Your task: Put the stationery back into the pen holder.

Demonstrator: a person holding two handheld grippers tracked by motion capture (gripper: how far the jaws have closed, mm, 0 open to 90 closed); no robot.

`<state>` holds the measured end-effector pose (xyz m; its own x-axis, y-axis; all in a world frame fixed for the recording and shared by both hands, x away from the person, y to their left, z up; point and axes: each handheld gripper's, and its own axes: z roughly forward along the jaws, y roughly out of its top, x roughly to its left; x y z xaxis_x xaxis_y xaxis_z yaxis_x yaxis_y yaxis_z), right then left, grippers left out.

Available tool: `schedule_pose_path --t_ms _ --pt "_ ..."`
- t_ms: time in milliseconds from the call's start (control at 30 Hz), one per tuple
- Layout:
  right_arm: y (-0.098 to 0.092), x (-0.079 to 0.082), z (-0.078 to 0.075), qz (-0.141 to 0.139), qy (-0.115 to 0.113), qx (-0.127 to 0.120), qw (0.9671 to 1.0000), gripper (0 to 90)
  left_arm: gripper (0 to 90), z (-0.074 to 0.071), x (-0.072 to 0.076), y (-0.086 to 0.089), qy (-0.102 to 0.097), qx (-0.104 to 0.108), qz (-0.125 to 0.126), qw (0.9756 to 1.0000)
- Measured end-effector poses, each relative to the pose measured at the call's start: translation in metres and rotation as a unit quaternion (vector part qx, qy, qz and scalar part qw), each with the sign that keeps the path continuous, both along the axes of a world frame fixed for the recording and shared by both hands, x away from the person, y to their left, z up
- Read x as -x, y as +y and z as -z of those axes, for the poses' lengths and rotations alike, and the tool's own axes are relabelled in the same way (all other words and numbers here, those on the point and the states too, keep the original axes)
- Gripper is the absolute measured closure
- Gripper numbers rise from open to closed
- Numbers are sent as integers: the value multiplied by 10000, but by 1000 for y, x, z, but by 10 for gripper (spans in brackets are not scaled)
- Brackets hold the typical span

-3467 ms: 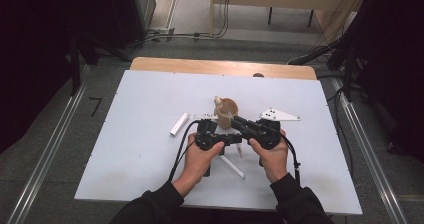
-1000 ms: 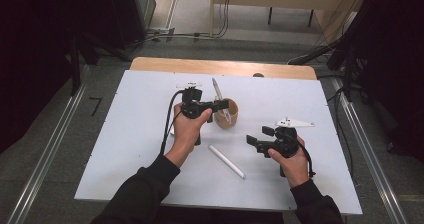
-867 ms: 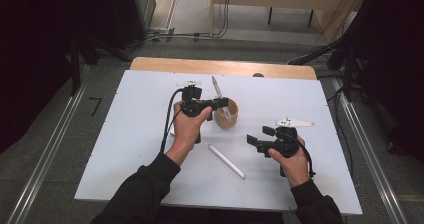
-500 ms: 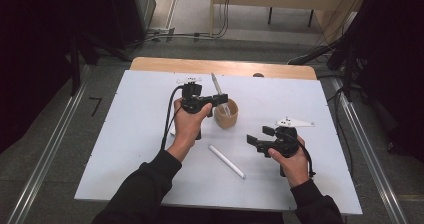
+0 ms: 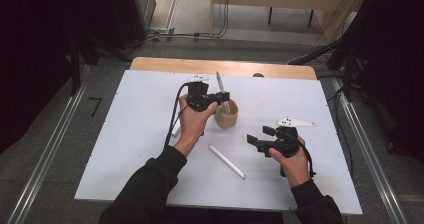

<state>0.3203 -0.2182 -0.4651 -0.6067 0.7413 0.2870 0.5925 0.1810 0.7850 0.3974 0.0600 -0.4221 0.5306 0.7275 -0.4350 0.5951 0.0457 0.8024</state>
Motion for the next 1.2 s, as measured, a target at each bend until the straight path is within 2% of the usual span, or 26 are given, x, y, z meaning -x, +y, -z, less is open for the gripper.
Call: schedule_pose_path --t_ms 467,867,1200 --pt "0 0 0 -10 9 4 10000 176 794 5 -1 -6 -137 -294 -48 9995" --pt "0 0 0 -10 8 4 10000 176 678 2 3 -7 -283 -369 -57 9989" --pt "1 0 1 -12 10 18 10000 176 588 -5 11 -1 -425 -333 -45 9985"
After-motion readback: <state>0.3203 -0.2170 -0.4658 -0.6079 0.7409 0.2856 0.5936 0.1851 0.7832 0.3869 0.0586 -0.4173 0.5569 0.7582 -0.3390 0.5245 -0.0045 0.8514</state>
